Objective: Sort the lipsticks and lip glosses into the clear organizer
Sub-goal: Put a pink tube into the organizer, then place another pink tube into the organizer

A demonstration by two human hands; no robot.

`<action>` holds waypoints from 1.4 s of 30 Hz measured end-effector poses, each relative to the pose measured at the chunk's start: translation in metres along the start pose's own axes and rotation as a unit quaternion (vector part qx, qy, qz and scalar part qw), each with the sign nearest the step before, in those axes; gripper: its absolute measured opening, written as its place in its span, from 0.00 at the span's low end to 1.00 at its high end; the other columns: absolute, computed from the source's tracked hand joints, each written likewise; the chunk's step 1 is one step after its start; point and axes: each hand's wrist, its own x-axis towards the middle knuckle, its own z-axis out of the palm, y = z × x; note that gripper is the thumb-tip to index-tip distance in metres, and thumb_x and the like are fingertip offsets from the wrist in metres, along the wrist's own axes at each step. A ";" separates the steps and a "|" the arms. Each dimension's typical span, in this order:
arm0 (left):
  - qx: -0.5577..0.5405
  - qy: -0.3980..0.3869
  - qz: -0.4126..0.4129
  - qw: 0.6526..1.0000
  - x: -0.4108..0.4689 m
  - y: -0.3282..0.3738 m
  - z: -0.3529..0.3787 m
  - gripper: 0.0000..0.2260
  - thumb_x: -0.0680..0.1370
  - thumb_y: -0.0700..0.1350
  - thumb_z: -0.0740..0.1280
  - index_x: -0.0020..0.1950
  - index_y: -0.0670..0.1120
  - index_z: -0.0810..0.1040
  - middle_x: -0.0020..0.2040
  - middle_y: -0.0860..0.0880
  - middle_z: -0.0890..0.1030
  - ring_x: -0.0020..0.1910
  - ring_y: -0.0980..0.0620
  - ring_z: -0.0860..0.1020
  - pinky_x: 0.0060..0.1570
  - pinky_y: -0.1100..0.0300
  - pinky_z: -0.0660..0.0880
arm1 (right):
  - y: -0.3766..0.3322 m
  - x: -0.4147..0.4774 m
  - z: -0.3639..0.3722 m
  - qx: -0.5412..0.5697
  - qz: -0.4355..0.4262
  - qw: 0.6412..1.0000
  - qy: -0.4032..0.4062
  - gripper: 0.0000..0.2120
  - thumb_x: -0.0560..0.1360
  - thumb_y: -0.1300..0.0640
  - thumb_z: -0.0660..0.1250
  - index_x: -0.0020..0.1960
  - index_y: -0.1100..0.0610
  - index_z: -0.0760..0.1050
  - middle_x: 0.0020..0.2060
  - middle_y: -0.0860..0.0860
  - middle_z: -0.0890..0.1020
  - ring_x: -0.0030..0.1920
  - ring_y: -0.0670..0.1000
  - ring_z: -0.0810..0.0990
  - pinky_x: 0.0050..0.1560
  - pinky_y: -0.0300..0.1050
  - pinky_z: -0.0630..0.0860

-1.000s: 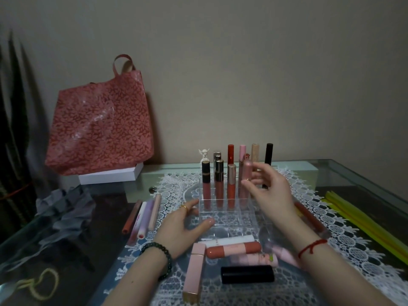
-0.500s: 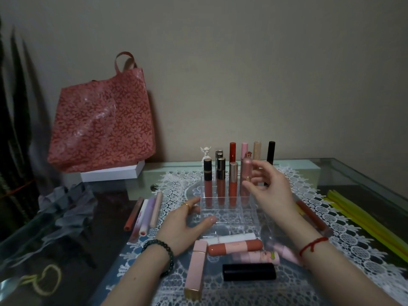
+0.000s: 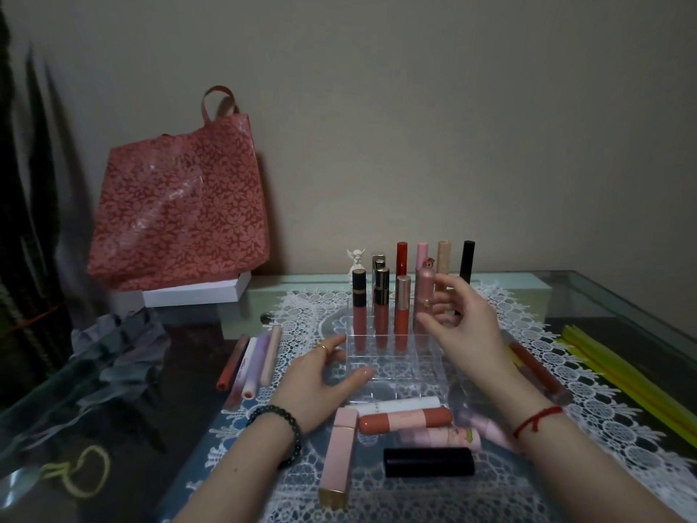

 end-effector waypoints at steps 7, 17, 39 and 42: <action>0.024 0.002 0.006 1.000 0.001 -0.001 0.001 0.34 0.67 0.63 0.63 0.70 0.53 0.61 0.64 0.54 0.73 0.55 0.64 0.67 0.54 0.70 0.64 | -0.001 -0.001 -0.002 0.001 -0.001 1.000 0.018 0.24 0.67 0.64 0.70 0.59 0.50 0.70 0.44 0.45 0.78 0.44 0.42 0.77 0.39 0.33 0.77; 0.030 0.086 0.031 0.995 0.001 0.004 -0.011 0.32 0.68 0.66 0.59 0.69 0.56 0.61 0.61 0.56 0.74 0.55 0.65 0.66 0.63 0.63 0.61 | -0.045 -0.012 -0.008 -0.091 -0.133 0.985 0.060 0.23 0.68 0.59 0.69 0.61 0.48 0.68 0.50 0.43 0.74 0.49 0.43 0.74 0.55 0.42 0.73; 0.112 0.100 -0.024 0.988 -0.029 -0.068 -0.087 0.31 0.60 0.66 0.65 0.59 0.55 0.70 0.54 0.56 0.76 0.53 0.56 0.75 0.55 0.56 0.73 | -0.050 0.014 0.155 -0.129 -0.062 0.955 -0.259 0.19 0.72 0.57 0.66 0.62 0.53 0.69 0.56 0.51 0.74 0.51 0.47 0.72 0.53 0.40 0.71; 0.149 0.082 -0.025 0.985 -0.029 -0.068 -0.085 0.32 0.62 0.65 0.66 0.64 0.56 0.67 0.59 0.54 0.74 0.57 0.55 0.73 0.57 0.57 0.71 | -0.041 0.019 0.170 -0.133 -0.031 0.953 -0.271 0.19 0.73 0.57 0.65 0.64 0.54 0.68 0.62 0.54 0.73 0.57 0.50 0.73 0.56 0.40 0.70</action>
